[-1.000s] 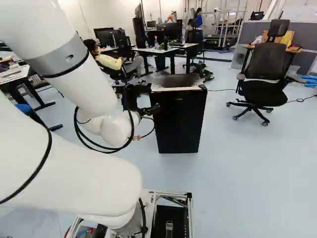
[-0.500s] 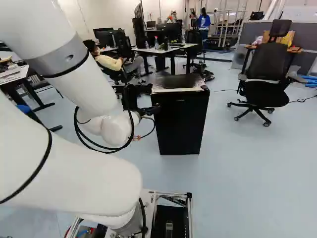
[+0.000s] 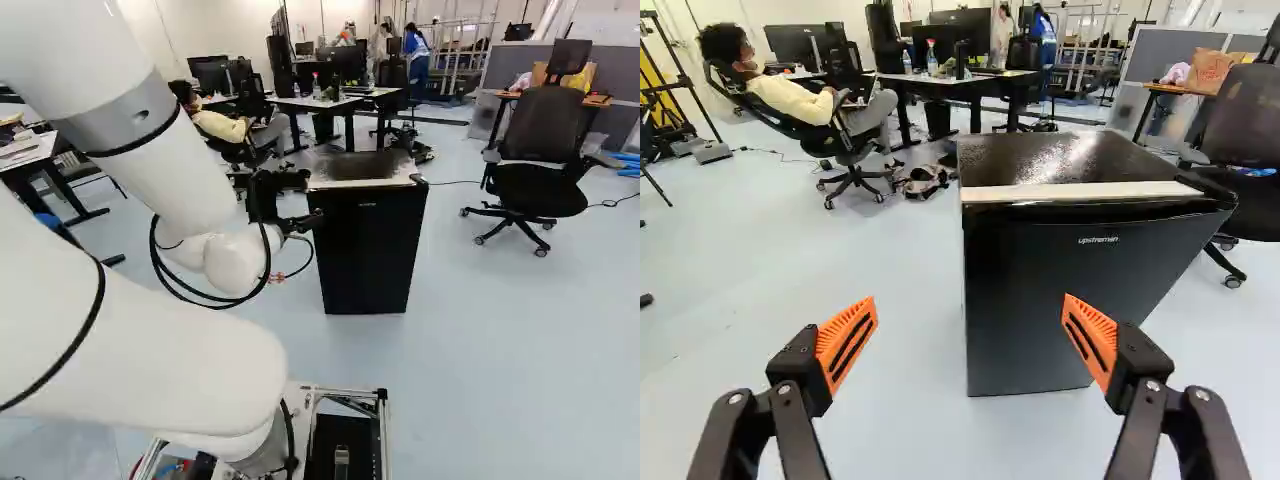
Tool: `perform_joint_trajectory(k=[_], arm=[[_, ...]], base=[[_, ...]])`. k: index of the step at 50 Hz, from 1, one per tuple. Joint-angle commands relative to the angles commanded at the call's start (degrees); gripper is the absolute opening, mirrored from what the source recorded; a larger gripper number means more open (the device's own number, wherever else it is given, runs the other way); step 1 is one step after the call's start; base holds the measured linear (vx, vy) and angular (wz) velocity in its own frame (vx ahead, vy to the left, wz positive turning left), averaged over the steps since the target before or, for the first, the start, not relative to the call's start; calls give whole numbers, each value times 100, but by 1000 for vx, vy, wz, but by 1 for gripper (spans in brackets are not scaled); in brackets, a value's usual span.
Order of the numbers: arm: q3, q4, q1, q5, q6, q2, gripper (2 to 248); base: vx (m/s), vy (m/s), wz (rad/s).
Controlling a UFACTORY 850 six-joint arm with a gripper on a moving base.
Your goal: Grab a drink from the fridge
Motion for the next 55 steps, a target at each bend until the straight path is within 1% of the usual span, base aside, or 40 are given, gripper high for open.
perform_joint_trajectory(k=[9,17,36,55], arm=[[-10,12,32,0,0,-12,247],[-80,127,140,10,0,-94,247],[-369,633,502,118,0,-427,247],[-709,1224,855,385,0,-801,247]], base=[[0,0,0],[0,0,0],[0,0,0],[0,0,0]])
